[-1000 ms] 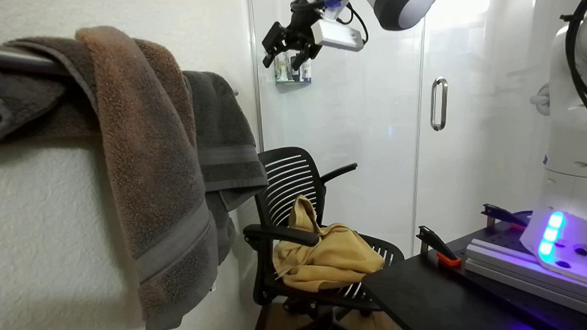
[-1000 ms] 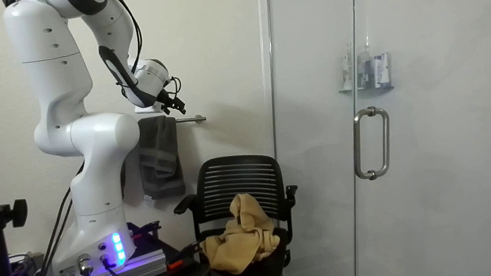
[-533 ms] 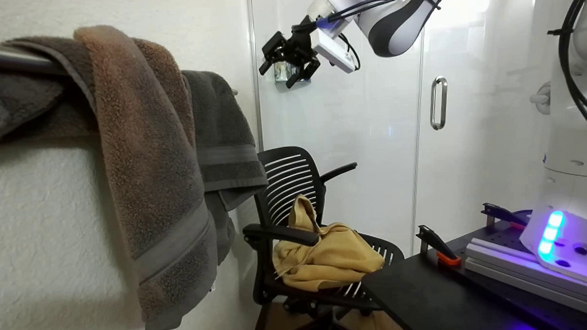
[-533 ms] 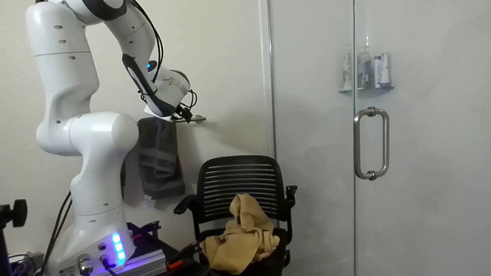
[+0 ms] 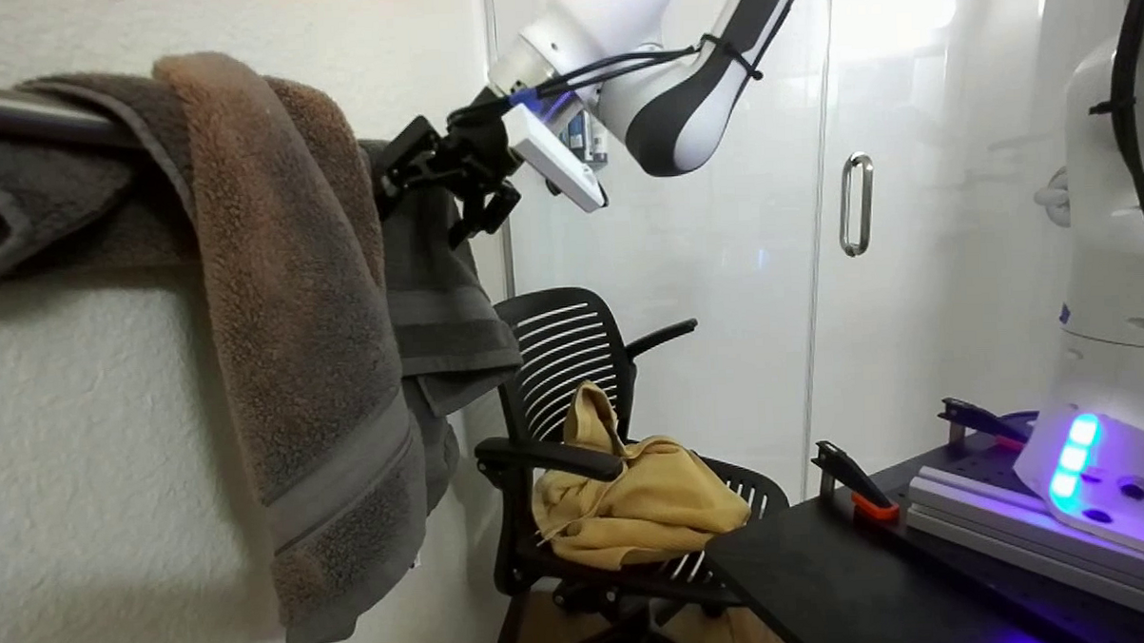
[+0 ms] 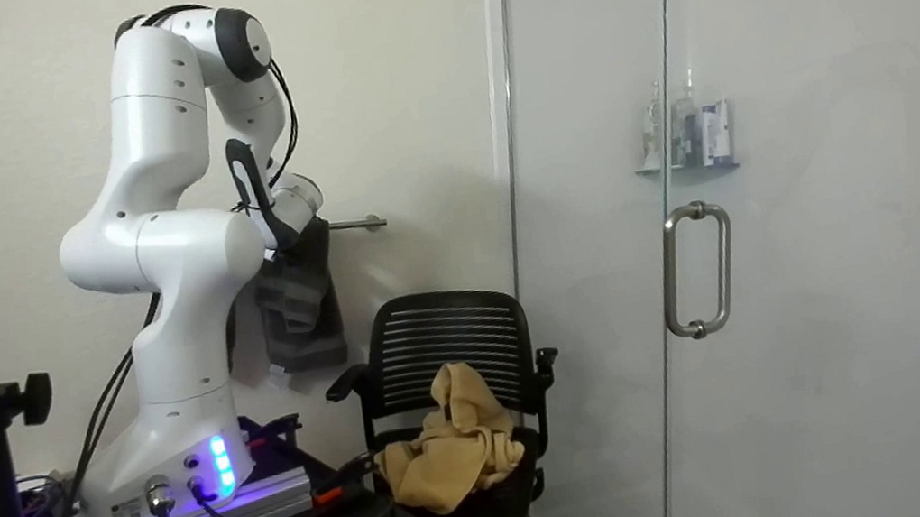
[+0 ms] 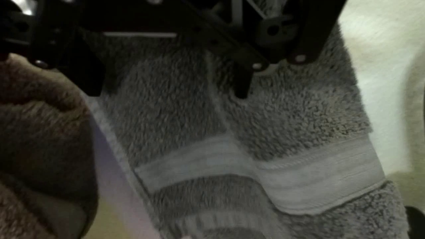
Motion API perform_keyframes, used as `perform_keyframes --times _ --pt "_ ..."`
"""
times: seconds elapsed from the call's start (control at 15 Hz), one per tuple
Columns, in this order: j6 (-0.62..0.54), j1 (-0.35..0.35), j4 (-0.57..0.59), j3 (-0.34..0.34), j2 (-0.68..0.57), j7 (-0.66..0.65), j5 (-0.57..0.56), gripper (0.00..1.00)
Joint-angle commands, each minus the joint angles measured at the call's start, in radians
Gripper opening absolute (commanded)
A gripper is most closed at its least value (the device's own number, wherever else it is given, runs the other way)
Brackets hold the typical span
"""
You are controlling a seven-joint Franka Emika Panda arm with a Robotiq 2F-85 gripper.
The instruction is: Unhang the yellow and gray towels and put them on the chair, and then open the bathing room door
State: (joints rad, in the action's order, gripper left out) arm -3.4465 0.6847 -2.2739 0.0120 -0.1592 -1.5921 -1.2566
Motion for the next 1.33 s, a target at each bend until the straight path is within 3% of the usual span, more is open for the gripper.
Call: perform_keyframes --times 0.0,0.13,0.33,0.4,0.47,0.73,0.8,0.87,1.27 --pt "0.0 -0.001 0.019 -0.016 -0.029 -0.002 0.0 1.0" --pt "-0.002 -0.01 0.039 -0.02 -0.055 -0.002 -0.003 1.0" --pt "0.124 -0.001 0.02 -0.022 -0.032 0.004 -0.038 1.0" --pt "0.162 -0.098 -0.022 -0.137 -0.027 0.185 0.121 1.0" --pt "0.195 -0.013 0.008 -0.048 -0.032 0.052 -0.002 1.0" --pt "0.33 -0.008 0.006 -0.067 -0.045 0.122 0.016 1.0" --pt "0.356 -0.003 0.006 -0.062 -0.04 0.127 0.006 0.76" --pt "0.389 0.003 0.011 -0.063 -0.038 0.138 -0.002 0.74" --pt "0.511 0.02 0.01 -0.063 -0.006 0.139 -0.082 0.31"
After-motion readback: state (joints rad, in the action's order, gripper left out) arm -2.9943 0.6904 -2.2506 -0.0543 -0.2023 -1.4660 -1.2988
